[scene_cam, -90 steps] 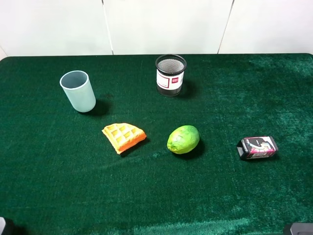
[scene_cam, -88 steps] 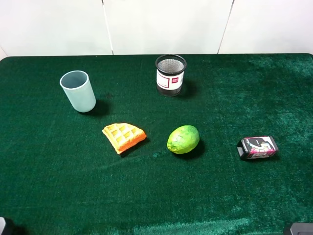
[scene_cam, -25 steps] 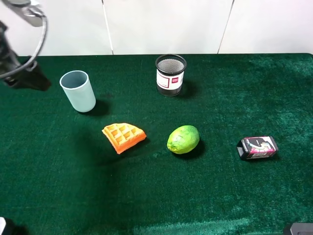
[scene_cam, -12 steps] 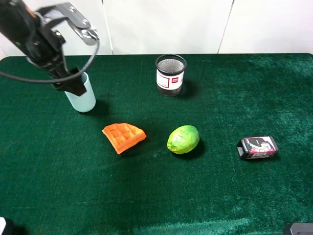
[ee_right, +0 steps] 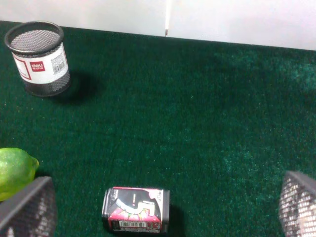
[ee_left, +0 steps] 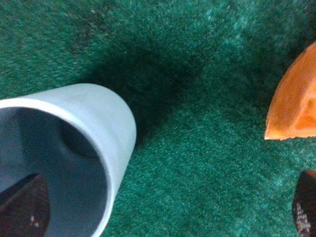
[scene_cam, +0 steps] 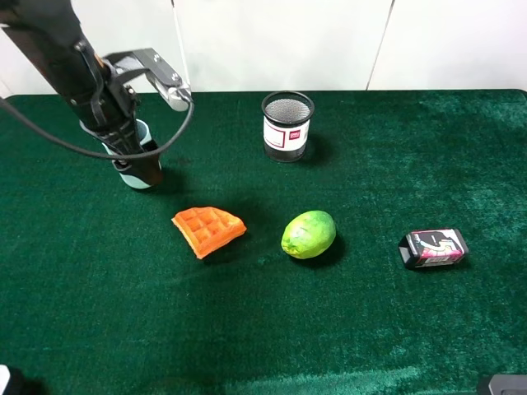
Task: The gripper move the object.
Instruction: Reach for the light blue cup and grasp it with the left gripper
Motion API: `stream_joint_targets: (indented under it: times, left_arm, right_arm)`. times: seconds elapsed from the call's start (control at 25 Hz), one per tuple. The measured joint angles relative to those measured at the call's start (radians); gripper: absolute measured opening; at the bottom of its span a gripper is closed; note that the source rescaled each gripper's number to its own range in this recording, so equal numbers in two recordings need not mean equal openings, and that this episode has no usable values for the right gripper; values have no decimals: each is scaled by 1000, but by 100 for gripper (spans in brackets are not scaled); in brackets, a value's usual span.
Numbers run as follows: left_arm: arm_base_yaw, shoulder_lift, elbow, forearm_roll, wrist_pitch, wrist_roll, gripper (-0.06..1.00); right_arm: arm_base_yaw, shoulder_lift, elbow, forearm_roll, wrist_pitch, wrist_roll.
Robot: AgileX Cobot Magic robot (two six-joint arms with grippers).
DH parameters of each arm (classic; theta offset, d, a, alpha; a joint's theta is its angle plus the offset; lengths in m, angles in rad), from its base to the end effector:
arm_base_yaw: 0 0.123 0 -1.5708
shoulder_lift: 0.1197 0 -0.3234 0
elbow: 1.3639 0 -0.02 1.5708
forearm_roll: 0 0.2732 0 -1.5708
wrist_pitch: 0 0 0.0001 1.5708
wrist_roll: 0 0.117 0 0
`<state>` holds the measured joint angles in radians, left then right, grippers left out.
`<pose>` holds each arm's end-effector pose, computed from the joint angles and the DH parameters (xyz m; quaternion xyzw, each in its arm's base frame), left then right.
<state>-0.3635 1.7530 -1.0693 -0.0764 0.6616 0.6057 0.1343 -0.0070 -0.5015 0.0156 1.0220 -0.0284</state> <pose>0.3433 -0.1365 0.1837 0.4367 0.8856 -0.0089 0.1578 -0.0002 0.0016 0.2808 -0.0685 0.8379 0.0364 0.5403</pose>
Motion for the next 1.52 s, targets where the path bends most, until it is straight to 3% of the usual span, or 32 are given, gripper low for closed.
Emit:
stream_joint_targets:
  times: [0.32,0.48,0.76,1.32,1.52]
  left_arm:
    - [0,51,0,9,-51,0,95]
    - [0,76,0,28,-65,0,89]
    - [0,84,0,30,-85,0,70]
    - [0,84,0,31,-93,0,19]
    - [0,84,0,31,-93,0,7]
  right_arm:
    - [0,0,0,0,0,0]
    - [0,0,0,0,0,0]
    - [0,0,0,0,0,0]
    - [0,0,0,0,0,0]
    - [0,0,0,0,0,0]
